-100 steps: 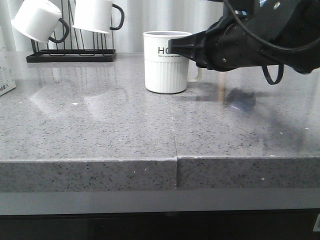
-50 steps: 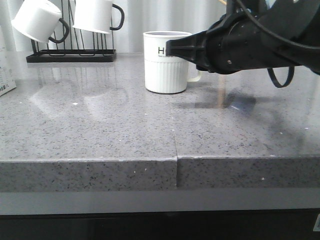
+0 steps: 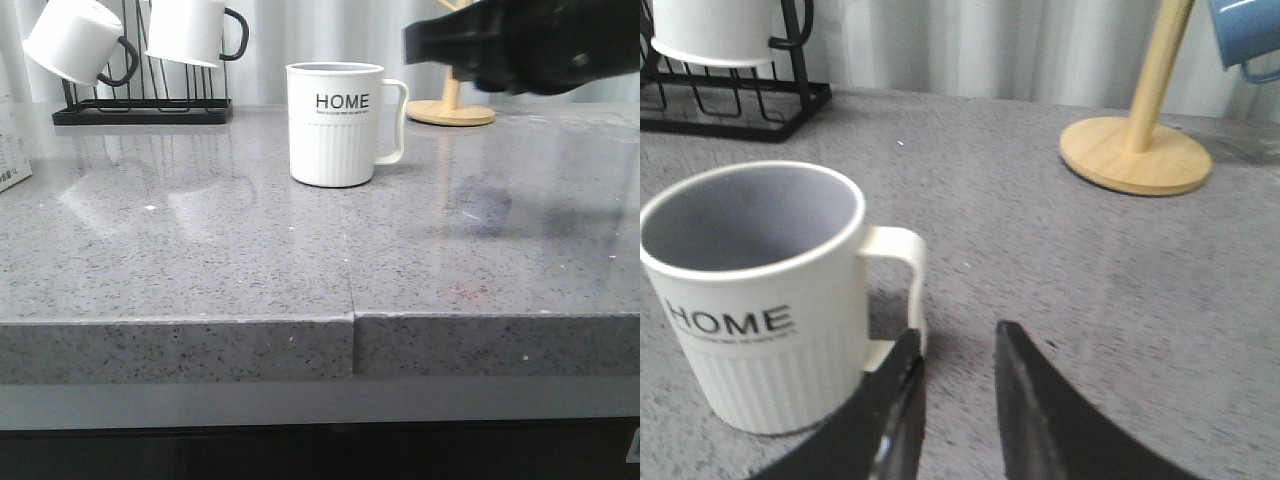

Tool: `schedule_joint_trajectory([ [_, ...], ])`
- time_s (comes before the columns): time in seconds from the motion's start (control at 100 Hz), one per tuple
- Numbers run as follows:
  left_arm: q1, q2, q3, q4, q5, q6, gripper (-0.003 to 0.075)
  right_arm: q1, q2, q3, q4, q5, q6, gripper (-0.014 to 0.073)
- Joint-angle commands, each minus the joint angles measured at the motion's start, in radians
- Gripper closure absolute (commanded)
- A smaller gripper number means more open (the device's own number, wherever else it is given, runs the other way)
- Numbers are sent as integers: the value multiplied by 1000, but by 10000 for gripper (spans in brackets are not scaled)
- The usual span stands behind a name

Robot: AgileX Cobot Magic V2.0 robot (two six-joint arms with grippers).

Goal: Place milk next to cup

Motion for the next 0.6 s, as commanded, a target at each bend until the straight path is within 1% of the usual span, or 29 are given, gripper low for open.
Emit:
schedule_joint_trajectory([
  [0.0,-1,-32,51,-8,-87,-1,741,-39,-109,-18,67,29,-137,389],
  [0.12,-1,-32,51,-8,-87,-1,741,-99,-203,-7,174,73,-275,389],
  [0.2,-1,-32,51,-8,-87,-1,741,-137,-259,14,204,81,-344,389],
  [0.37,-1,-32,51,-8,-87,-1,741,-201,-338,52,209,112,-361,389],
  [0.59,-1,-32,51,-8,-87,-1,741,-211,-346,74,212,121,-361,389],
])
